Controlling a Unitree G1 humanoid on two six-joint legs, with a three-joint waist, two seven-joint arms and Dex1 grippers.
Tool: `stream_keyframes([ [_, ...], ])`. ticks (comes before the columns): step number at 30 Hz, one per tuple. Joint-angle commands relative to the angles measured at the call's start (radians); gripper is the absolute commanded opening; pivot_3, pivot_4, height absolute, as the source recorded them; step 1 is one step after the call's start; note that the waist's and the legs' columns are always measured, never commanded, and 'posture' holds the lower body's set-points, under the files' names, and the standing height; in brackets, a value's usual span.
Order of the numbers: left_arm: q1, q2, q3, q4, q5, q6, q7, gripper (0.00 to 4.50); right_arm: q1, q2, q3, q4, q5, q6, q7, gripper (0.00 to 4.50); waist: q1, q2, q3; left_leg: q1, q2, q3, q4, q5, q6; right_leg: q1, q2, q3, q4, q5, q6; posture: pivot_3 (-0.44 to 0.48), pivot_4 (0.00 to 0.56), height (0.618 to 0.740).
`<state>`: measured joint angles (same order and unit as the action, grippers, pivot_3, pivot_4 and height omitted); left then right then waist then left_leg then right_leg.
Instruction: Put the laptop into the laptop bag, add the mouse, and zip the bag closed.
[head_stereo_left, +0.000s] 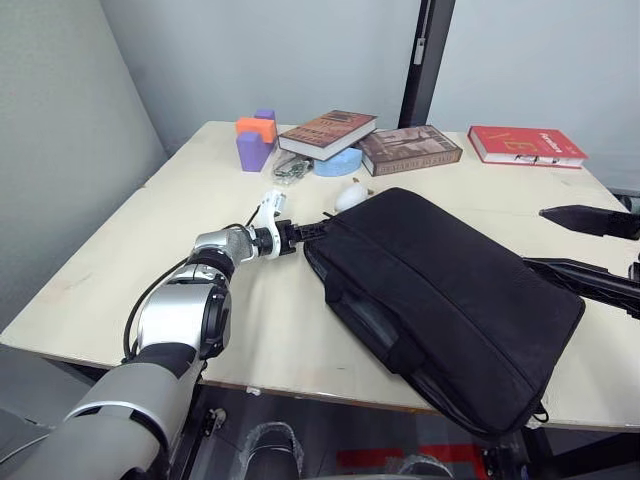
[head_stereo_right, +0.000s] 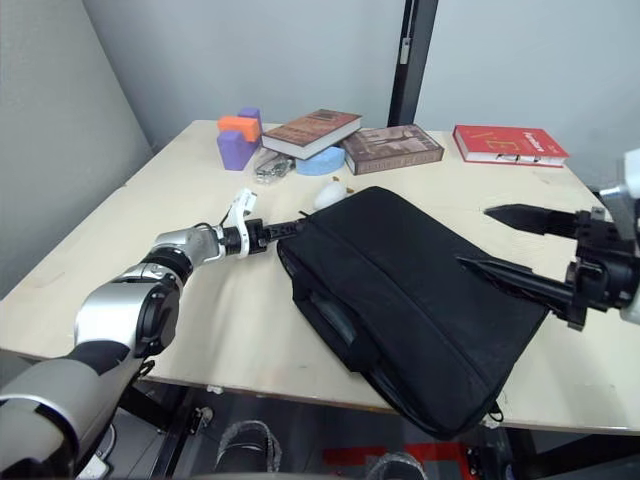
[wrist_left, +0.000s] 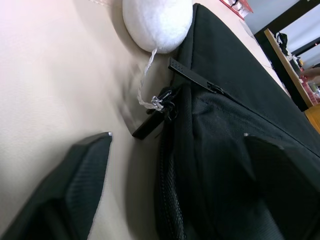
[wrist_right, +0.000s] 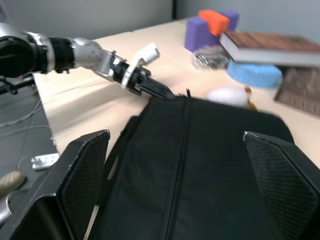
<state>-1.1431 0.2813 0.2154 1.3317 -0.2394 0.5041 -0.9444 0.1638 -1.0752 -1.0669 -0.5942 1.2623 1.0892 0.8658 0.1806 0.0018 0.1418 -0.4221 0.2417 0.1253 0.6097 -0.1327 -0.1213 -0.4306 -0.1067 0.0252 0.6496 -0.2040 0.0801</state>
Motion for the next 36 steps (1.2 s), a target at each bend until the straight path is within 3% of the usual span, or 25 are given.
stream_keyframes([
  [1,-0.021,-0.009,-0.015,-0.01,0.028,0.026,-0.037,2.93,0.06,0.03,-0.054,0.023,-0.041,-0.014,0.026,4.5,-0.001,0.0,0.0,0.0,-0.001,0.0,-0.001,0.0,0.0,0.0,-0.001,0.0,-0.001,0.0,0.0,0.0,0.15,0.725],
  [9,-0.021,-0.007,-0.08,-0.024,0.099,0.031,-0.13,0.08,0.165,0.08,-0.075,0.032,-0.042,-0.015,0.052,4.5,-0.001,0.0,0.0,0.0,-0.002,0.0,-0.004,0.0,0.0,0.0,-0.002,-0.001,-0.003,0.0,0.0,0.0,0.15,0.725],
  [19,-0.062,0.021,-0.087,-0.047,0.105,0.01,-0.183,0.01,0.396,0.184,-0.03,0.139,-0.156,-0.026,0.089,4.5,0.002,-0.001,0.0,0.0,-0.002,0.0,-0.009,0.0,0.0,0.0,-0.002,-0.002,-0.008,0.0,0.001,0.0,0.15,0.725],
  [24,-0.049,0.048,-0.106,-0.061,0.112,0.017,-0.247,0.01,0.462,0.268,0.11,0.203,-0.233,-0.064,0.107,4.5,-0.009,-0.001,0.001,0.0,-0.002,0.001,-0.016,0.0,0.0,-0.001,-0.002,-0.003,-0.013,0.0,0.001,0.0,0.15,0.725],
  [36,0.004,0.086,-0.118,-0.078,0.116,0.039,-0.283,0.01,0.41,0.365,0.388,0.26,-0.32,-0.125,0.078,4.5,-0.033,0.0,0.001,0.0,-0.002,0.002,-0.02,0.0,-0.001,0.0,-0.002,-0.003,-0.018,0.0,0.001,0.0,0.15,0.725],
])
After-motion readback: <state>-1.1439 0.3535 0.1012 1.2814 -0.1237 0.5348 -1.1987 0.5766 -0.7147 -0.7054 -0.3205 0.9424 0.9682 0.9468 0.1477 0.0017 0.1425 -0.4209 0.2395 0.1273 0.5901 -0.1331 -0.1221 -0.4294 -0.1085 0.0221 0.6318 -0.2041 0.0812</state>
